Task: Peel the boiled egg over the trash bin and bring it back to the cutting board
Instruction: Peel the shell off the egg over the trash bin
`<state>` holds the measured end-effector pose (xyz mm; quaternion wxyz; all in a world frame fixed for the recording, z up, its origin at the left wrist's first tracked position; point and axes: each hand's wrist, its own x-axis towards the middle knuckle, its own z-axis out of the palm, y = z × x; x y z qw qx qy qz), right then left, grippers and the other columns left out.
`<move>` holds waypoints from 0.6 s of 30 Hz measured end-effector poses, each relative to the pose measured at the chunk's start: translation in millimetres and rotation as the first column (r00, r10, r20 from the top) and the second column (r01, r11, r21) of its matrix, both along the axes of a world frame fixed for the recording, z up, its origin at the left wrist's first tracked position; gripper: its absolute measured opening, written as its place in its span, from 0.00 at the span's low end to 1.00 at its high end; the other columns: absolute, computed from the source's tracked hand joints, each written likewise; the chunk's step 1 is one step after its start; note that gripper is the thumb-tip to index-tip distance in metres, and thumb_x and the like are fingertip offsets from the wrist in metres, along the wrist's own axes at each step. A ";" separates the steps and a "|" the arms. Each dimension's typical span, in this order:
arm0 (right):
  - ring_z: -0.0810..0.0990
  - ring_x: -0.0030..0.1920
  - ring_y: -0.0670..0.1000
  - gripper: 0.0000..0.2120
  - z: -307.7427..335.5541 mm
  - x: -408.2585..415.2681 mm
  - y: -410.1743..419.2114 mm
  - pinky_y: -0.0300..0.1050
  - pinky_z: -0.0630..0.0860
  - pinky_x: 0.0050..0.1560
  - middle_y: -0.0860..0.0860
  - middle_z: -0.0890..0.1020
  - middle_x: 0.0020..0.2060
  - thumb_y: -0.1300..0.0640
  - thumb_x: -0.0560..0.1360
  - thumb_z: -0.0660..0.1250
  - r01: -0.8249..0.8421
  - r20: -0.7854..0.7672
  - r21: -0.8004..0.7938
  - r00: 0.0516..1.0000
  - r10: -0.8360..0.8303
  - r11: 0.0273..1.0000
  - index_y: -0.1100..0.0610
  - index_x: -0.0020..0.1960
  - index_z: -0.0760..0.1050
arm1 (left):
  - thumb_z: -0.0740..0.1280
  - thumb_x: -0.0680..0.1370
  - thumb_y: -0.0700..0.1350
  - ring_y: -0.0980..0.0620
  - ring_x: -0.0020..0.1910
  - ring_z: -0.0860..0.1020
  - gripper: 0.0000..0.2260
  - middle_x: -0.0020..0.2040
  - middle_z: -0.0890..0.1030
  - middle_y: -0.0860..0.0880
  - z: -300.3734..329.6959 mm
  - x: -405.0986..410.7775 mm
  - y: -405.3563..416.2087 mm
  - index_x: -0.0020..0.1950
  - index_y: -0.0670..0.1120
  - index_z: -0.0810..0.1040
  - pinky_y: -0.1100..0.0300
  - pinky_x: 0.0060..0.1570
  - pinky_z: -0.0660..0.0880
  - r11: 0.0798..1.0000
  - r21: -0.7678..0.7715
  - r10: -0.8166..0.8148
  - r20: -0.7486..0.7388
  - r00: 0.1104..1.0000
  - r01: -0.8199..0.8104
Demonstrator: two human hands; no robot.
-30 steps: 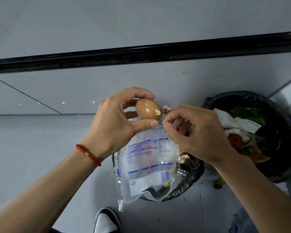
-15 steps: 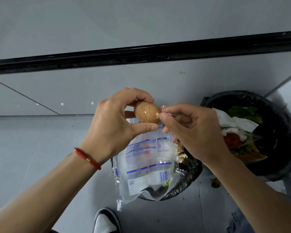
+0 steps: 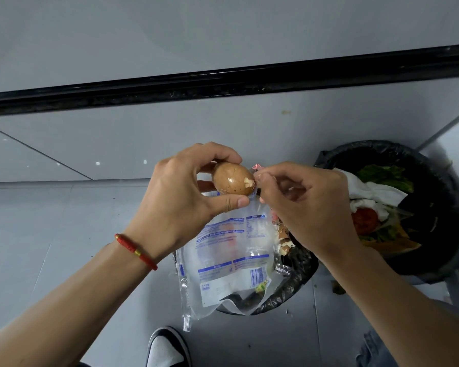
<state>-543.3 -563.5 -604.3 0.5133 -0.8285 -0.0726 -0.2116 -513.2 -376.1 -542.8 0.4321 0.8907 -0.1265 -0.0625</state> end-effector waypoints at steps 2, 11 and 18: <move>0.85 0.35 0.46 0.04 -0.2 -0.4 -0.3 0.29 0.78 0.33 0.44 0.84 0.33 0.61 0.78 0.74 -0.011 -0.030 0.043 0.999 0.012 0.999 0.60 0.49 0.87 | 0.84 0.63 0.47 0.56 0.53 0.84 0.23 0.51 0.85 0.55 0.3 0.0 -0.8 0.56 0.53 0.83 0.65 0.50 0.83 1.000 -0.017 0.002 -0.019 1.000 -0.003; 0.85 0.30 0.48 0.07 -4.5 1.6 -4.6 0.43 0.80 0.31 0.53 0.87 0.36 0.60 0.80 0.71 -0.090 0.038 0.000 0.995 0.090 0.996 0.63 0.51 0.86 | 0.83 0.64 0.46 0.54 0.53 0.85 0.21 0.50 0.86 0.51 0.2 3.7 0.9 0.55 0.52 0.83 0.61 0.50 0.84 0.999 -0.049 0.003 -0.117 0.993 -0.008; 0.83 0.30 0.50 0.04 -13.0 2.1 -0.9 0.44 0.79 0.34 0.53 0.85 0.34 0.64 0.79 0.72 -0.027 0.148 -0.142 0.988 0.048 0.990 0.64 0.48 0.85 | 0.83 0.65 0.45 0.56 0.50 0.86 0.21 0.49 0.87 0.53 -2.0 3.5 1.4 0.56 0.51 0.84 0.62 0.50 0.84 0.997 -0.069 0.007 -0.154 0.988 -0.018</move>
